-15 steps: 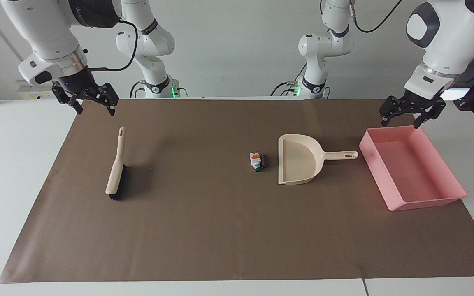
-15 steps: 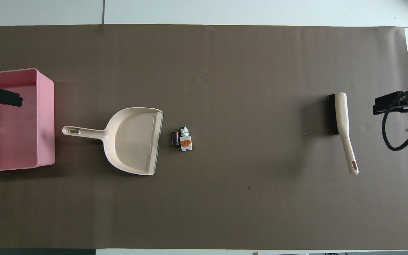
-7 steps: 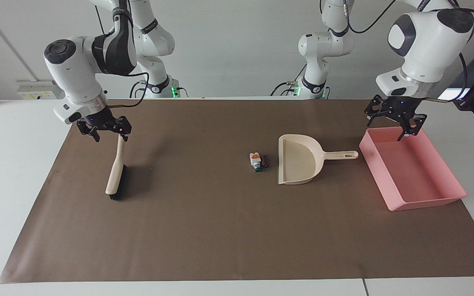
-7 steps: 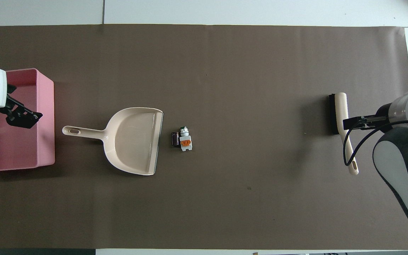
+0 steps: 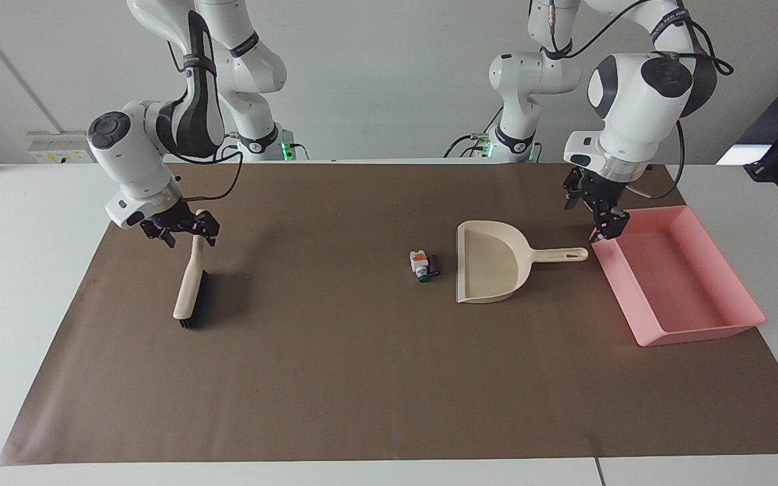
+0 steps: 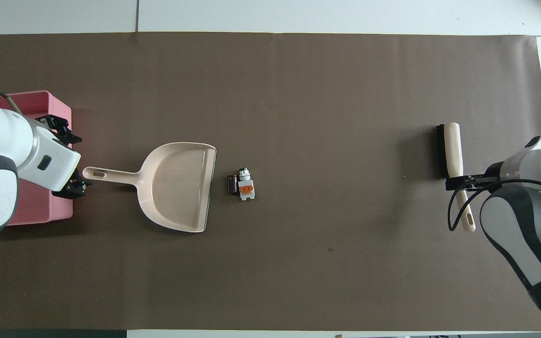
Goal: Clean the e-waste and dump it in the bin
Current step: 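Grasp the dustpan handle with the left gripper while the right gripper reaches the brush, then lift the beige brush with the right gripper toward the scraps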
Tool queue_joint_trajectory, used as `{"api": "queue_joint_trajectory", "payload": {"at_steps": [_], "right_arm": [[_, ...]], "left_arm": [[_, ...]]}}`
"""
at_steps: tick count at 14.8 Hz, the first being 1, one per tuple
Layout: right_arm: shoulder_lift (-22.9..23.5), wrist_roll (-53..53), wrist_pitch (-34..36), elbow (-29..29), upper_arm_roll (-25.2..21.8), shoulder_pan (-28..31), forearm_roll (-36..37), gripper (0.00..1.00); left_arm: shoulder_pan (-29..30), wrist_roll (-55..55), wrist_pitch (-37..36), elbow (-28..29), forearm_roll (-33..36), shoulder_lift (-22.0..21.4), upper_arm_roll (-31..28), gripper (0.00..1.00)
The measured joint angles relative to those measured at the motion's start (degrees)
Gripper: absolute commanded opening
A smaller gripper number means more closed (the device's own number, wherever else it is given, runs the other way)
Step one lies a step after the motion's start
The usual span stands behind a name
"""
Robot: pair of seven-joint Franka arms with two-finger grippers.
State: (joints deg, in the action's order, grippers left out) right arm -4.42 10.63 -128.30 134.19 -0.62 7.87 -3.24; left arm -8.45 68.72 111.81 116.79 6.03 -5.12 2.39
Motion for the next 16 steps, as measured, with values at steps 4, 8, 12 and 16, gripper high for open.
{"api": "queue_joint_trajectory", "payload": {"at_steps": [4, 8, 12, 16], "right_arm": [[0.0, 1.2, -1.6, 2.0, 0.0, 0.8, -0.1, 0.99], [0.0, 1.2, -2.4, 2.8, 0.2, 0.7, -0.1, 0.94], [0.0, 1.3, -2.4, 3.2, 0.2, 0.7, -0.1, 0.62], [0.0, 1.6, -2.4, 3.5, 0.2, 0.7, -0.1, 0.11]], "left_arm": [[-4.6, -0.4, 4.1, 6.3, 10.7, 0.1, 0.1, 0.98], [-7.5, -5.7, 7.9, 11.0, 20.6, 1.9, 0.1, 0.98], [-8.9, -8.1, 10.3, 12.5, 23.2, 5.4, 0.1, 0.98], [-9.1, -8.5, 11.9, 14.5, 24.3, 5.9, 0.1, 0.97]]}}
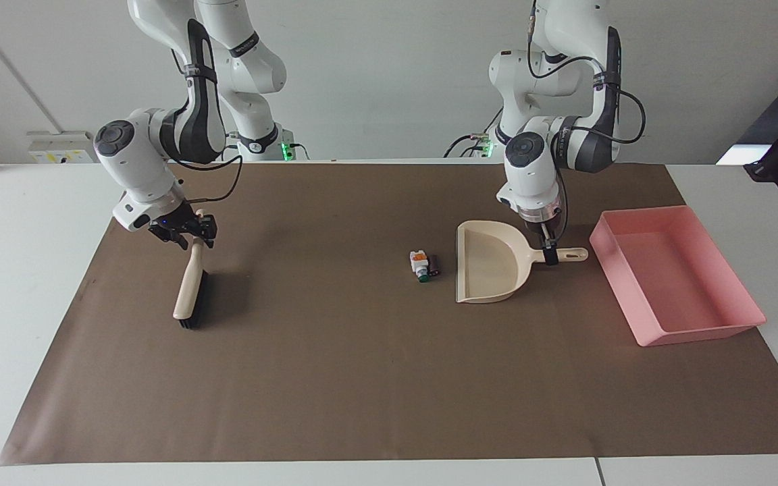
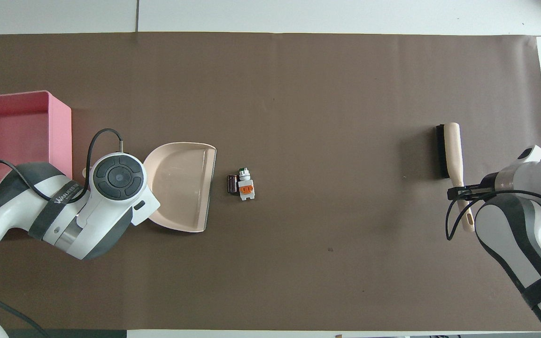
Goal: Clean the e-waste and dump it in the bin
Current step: 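Lift the beige brush with the right gripper toward the scraps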
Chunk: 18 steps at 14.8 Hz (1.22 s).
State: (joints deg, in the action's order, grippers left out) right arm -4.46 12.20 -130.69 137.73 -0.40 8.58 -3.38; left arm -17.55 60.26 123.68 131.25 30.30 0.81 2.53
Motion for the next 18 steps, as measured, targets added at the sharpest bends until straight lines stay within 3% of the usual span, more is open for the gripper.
{"api": "queue_joint_trajectory", "payload": {"at_steps": [1, 7, 13, 15, 18], "right_arm": [[0.0, 0.0, 0.0, 0.1, 0.0, 0.0, 0.0, 0.00], [-0.1, 0.0, 0.4, 0.1, 0.1, -0.7, 0.0, 0.00], [-0.4, -4.1, 7.9, -6.4, 0.5, -6.1, -0.1, 0.00], [-0.5, -7.2, 9.9, -8.3, 0.6, -10.2, 0.0, 0.00], [-0.5, -13.0, 11.3, -9.4, 0.8, -16.0, 0.0, 0.00]], "left_arm": [[0.0, -0.1, 0.4, 0.1, 0.0, 0.1, 0.0, 0.95], [0.0, -1.1, 2.1, 0.5, 0.0, 0.1, -0.1, 0.86], [0.0, -1.3, 2.7, 0.5, 0.1, 0.1, -0.3, 0.17], [0.0, -1.3, 2.7, 0.5, 0.1, 0.1, -0.2, 0.06], [0.0, -1.3, 2.7, 0.3, 0.1, 0.1, -0.3, 0.00]]}}
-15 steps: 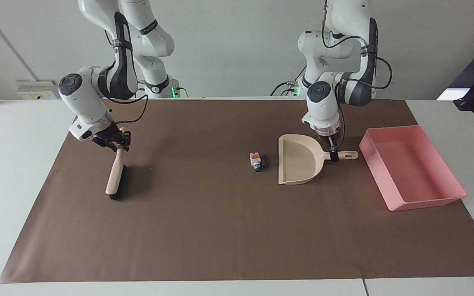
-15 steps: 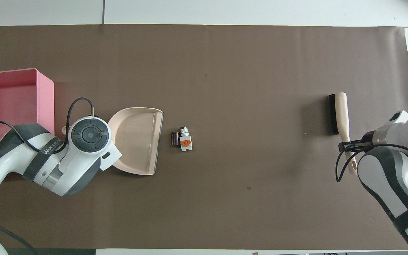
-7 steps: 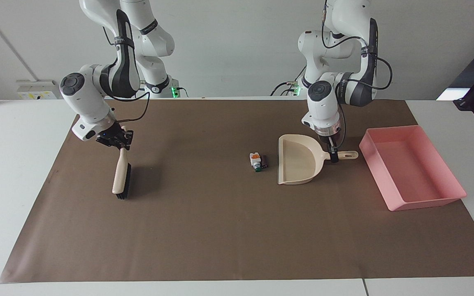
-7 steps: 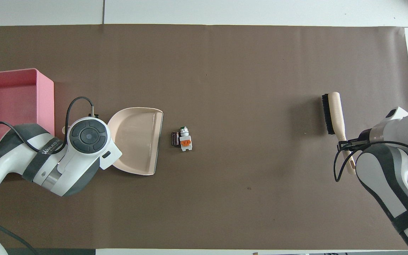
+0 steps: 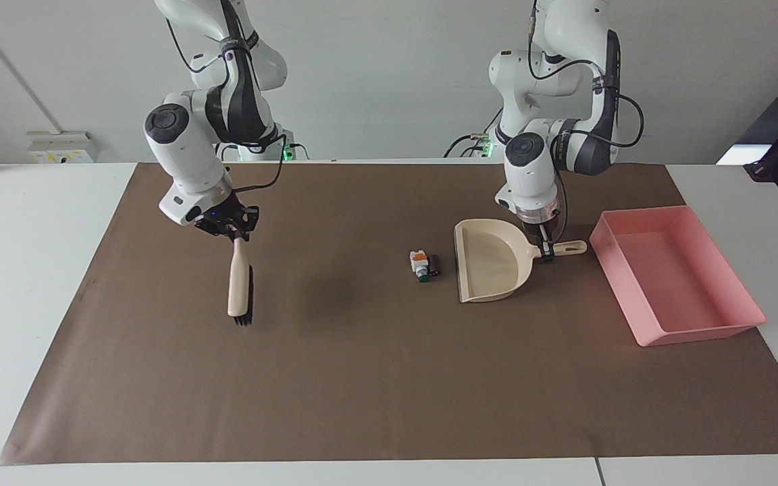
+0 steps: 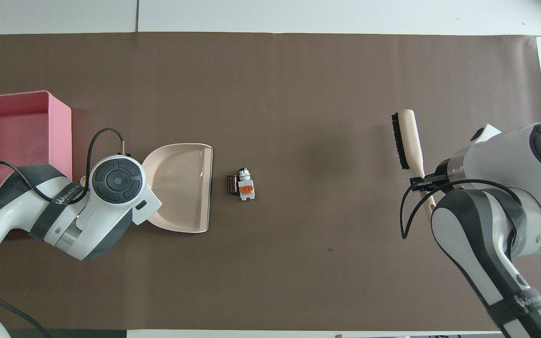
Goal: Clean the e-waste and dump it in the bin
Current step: 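Lift the beige brush with the right gripper toward the scraps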
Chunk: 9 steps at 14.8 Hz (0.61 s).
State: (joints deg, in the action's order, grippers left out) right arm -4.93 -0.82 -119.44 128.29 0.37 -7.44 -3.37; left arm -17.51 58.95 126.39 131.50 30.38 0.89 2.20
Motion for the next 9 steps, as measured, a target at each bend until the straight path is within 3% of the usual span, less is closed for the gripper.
{"api": "queue_joint_trajectory", "payload": {"at_steps": [9], "right_arm": [[0.7, -26.2, -0.9, -0.1, 0.5, -22.6, 1.3, 0.00]], "left_arm": [[-1.3, -0.3, -7.3, -3.9, 3.3, -0.1, 0.1, 0.00]]}}
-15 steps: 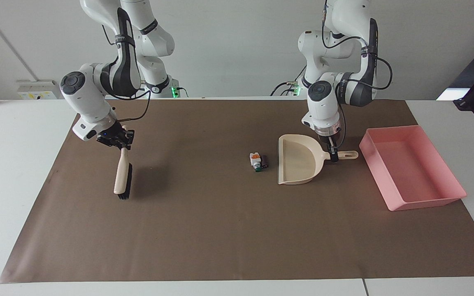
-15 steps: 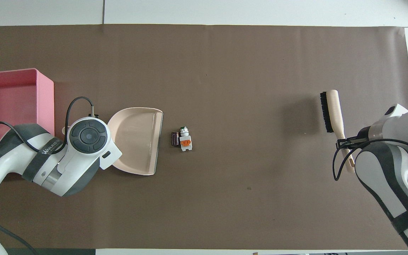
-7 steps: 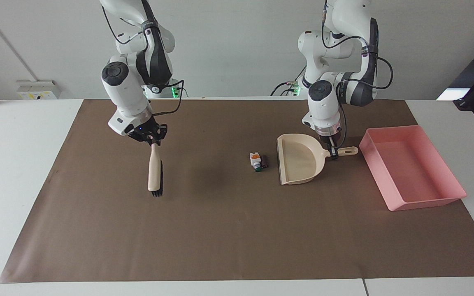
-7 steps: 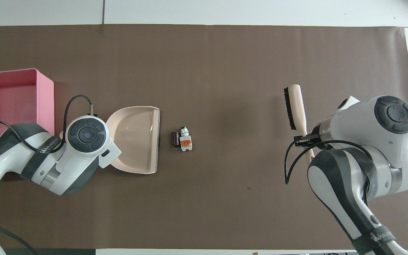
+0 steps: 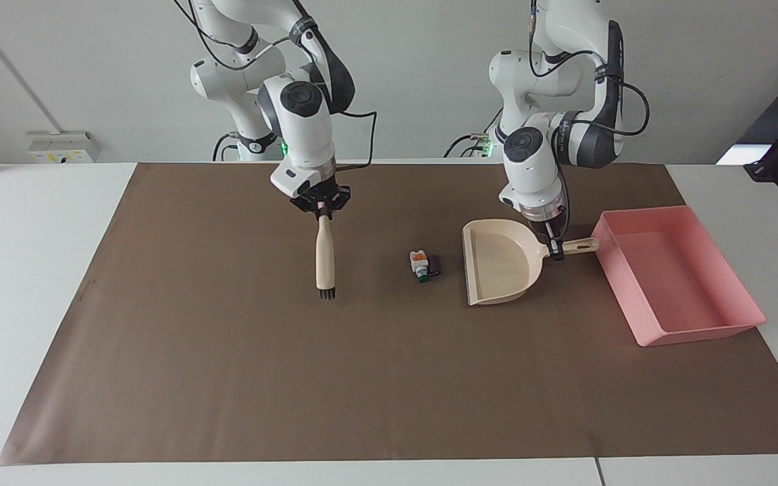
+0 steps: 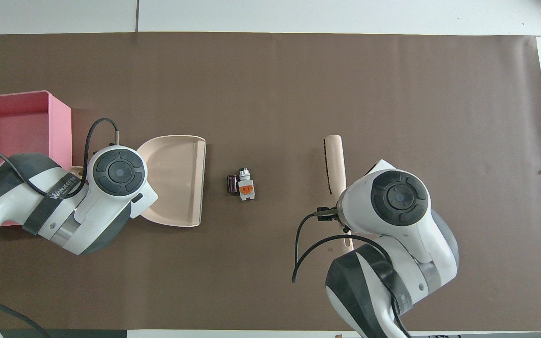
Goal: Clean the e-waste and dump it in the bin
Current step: 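Lift the beige brush with the right gripper toward the scraps, then sweep the electronic scraps into the dustpan with the right gripper's brush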
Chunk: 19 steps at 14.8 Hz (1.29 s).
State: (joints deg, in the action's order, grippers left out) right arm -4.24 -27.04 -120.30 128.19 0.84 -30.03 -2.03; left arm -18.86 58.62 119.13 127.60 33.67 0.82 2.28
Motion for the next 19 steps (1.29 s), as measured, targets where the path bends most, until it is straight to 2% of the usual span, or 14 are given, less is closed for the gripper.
{"api": "queue_joint_trajectory", "payload": {"at_steps": [4, 9, 16, 19], "right_arm": [[1.5, -3.5, -1.8, -0.6, 0.0, -4.6, 0.0, 0.00], [6.3, -4.2, -3.5, -4.4, 0.0, -9.0, 0.0, 0.00], [19.1, -10.3, -3.9, -15.9, 0.1, -15.5, 0.2, 0.00], [21.2, -11.9, -6.2, -17.5, 0.1, -17.1, 0.2, 0.00]], "left_arm": [[-1.5, -2.8, -6.1, -3.9, -0.4, 1.9, 0.1, 0.00], [-5.2, -8.3, -10.2, -9.5, -0.5, 8.2, 0.1, 0.00], [-6.1, -9.1, -10.9, -10.2, -0.6, 8.8, 0.1, 0.00], [-6.5, -9.8, -11.2, -10.1, -0.6, 8.8, 0.1, 0.00]]}}
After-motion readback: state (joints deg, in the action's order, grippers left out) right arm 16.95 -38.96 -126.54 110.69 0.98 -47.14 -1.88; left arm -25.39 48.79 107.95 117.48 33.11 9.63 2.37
